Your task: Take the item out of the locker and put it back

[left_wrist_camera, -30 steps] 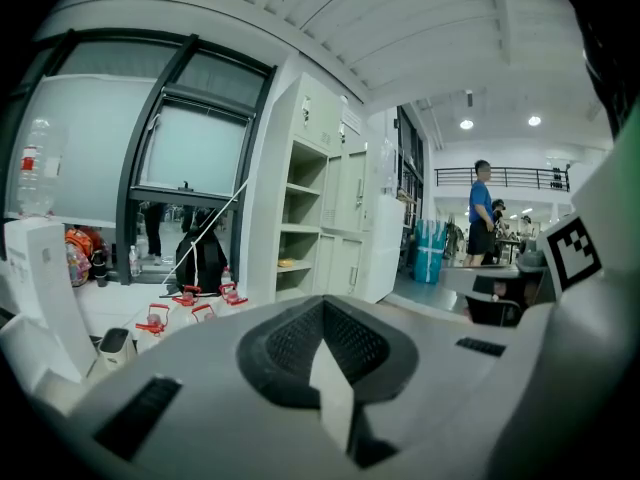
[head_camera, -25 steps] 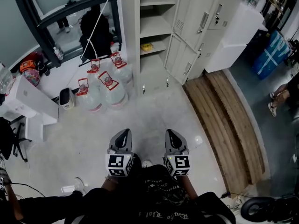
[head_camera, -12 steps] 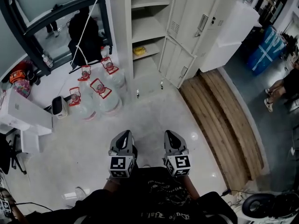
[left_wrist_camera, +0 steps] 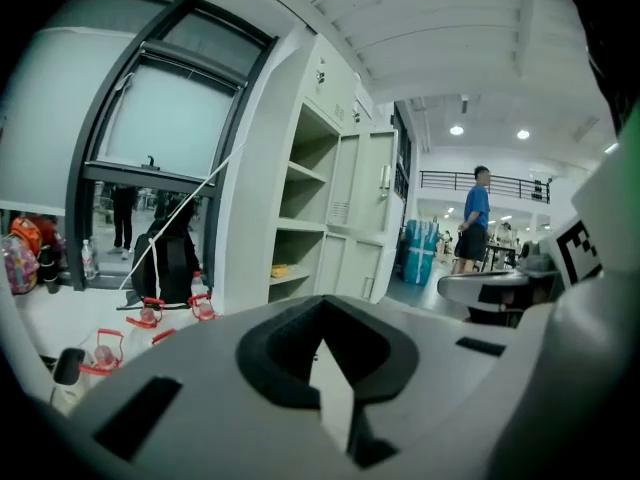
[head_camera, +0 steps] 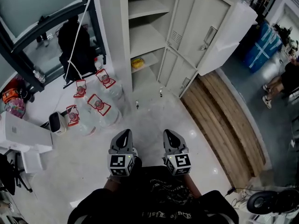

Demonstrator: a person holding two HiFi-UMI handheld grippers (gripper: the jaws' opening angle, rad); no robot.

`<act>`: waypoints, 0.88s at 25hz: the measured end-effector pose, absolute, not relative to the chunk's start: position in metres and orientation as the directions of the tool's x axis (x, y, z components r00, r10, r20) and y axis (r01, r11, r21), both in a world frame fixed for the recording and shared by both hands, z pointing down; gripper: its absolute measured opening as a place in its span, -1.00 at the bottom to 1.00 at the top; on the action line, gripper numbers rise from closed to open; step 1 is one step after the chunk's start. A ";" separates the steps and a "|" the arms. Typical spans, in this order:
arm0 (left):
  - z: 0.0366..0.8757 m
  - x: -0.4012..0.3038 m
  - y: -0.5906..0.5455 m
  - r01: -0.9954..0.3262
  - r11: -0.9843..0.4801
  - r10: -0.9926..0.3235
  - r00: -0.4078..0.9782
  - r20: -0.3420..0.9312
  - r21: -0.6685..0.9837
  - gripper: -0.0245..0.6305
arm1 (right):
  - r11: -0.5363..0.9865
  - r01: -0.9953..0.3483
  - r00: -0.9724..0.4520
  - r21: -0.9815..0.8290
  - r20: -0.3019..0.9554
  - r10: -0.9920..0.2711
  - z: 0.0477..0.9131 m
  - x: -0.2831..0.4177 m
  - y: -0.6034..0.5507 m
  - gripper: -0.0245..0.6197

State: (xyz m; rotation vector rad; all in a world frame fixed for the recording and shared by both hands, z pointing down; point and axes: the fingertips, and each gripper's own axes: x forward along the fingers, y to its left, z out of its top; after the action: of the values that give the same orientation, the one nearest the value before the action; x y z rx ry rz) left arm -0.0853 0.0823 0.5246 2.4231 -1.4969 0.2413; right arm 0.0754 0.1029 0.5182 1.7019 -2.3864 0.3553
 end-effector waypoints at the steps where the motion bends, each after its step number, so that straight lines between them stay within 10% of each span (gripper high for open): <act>1: 0.525 -0.089 0.071 -0.890 -0.431 -0.841 0.457 0.291 0.151 -0.91 | 0.306 -0.948 -0.317 -0.083 0.285 -0.905 0.517 0.072 0.093 -0.91; 22: 0.516 -0.133 -0.048 -0.891 -0.431 -0.853 0.454 0.256 0.146 -0.91 | 0.248 -0.959 -0.278 -0.137 0.285 -0.917 0.528 0.038 -0.023 -0.90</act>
State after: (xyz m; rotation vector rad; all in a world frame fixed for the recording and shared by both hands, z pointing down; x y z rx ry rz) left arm -0.1329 -0.0485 0.5163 2.4481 -1.5031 0.2080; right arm 0.0375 -0.0233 0.5282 1.7913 -2.3620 0.4284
